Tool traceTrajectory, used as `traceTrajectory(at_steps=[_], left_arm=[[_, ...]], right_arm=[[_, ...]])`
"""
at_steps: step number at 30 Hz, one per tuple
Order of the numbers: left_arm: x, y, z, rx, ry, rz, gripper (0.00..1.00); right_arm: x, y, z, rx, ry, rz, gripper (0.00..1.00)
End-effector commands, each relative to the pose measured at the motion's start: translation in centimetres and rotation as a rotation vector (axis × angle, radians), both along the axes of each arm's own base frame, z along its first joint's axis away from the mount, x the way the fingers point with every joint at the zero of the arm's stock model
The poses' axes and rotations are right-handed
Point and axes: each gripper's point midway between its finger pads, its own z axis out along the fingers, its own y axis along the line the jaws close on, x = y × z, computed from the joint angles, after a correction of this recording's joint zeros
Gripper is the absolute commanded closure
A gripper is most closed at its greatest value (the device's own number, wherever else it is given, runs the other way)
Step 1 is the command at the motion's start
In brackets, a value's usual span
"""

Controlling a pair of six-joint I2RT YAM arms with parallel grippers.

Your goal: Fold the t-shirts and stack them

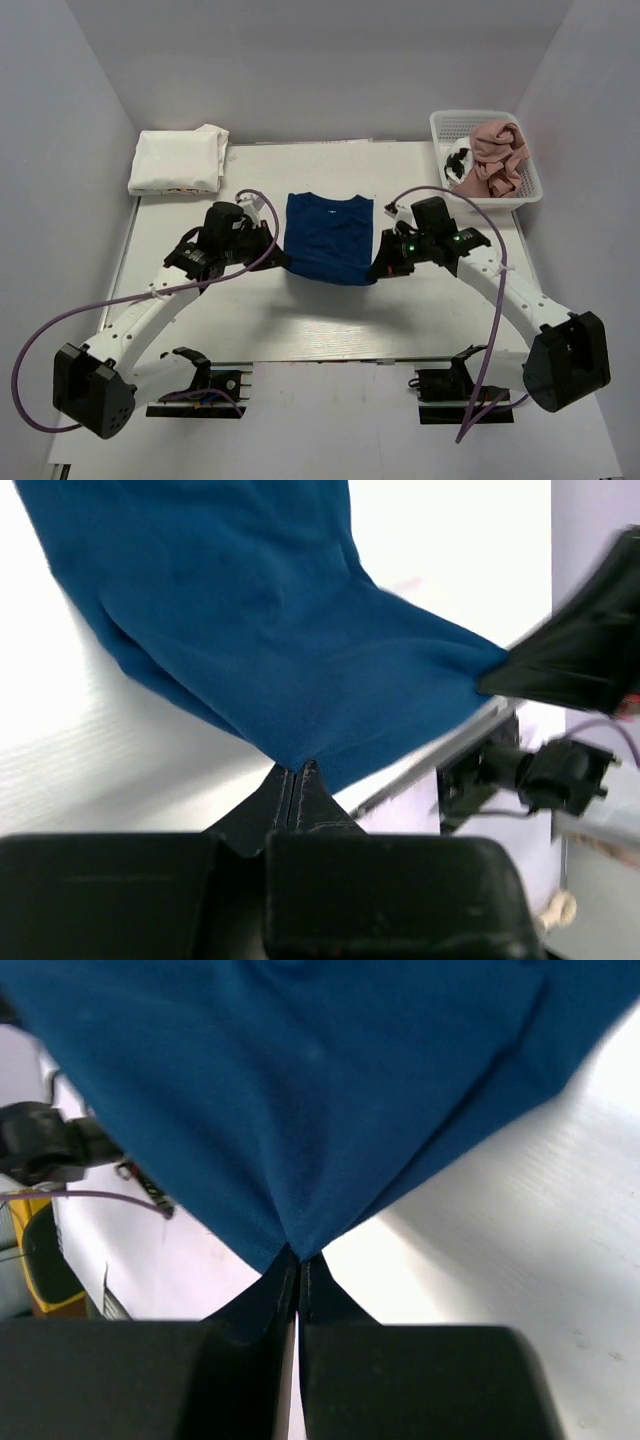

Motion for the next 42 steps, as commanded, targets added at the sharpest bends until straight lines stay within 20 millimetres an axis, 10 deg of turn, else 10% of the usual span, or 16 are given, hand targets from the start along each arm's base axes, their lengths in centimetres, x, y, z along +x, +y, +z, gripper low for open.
traceTrajectory(at_steps=[1,10,27,42], left_arm=[[2.0,0.5,3.2,-0.023,-0.105,0.089,1.00],[9.0,2.2,3.5,0.089,-0.093,0.338,1.00],[20.9,2.0,3.6,0.193,-0.152,0.453,1.00],[28.4,-0.2,-4.3,0.212,-0.048,0.370,1.00]], right_arm=[[0.5,0.3,3.6,0.023,-0.037,0.044,1.00],[6.6,1.9,5.6,0.097,-0.058,-0.006,1.00],[16.3,-0.1,3.0,0.091,-0.002,-0.148,1.00],[23.9,-1.5,-2.6,0.049,0.042,-0.289,0.97]])
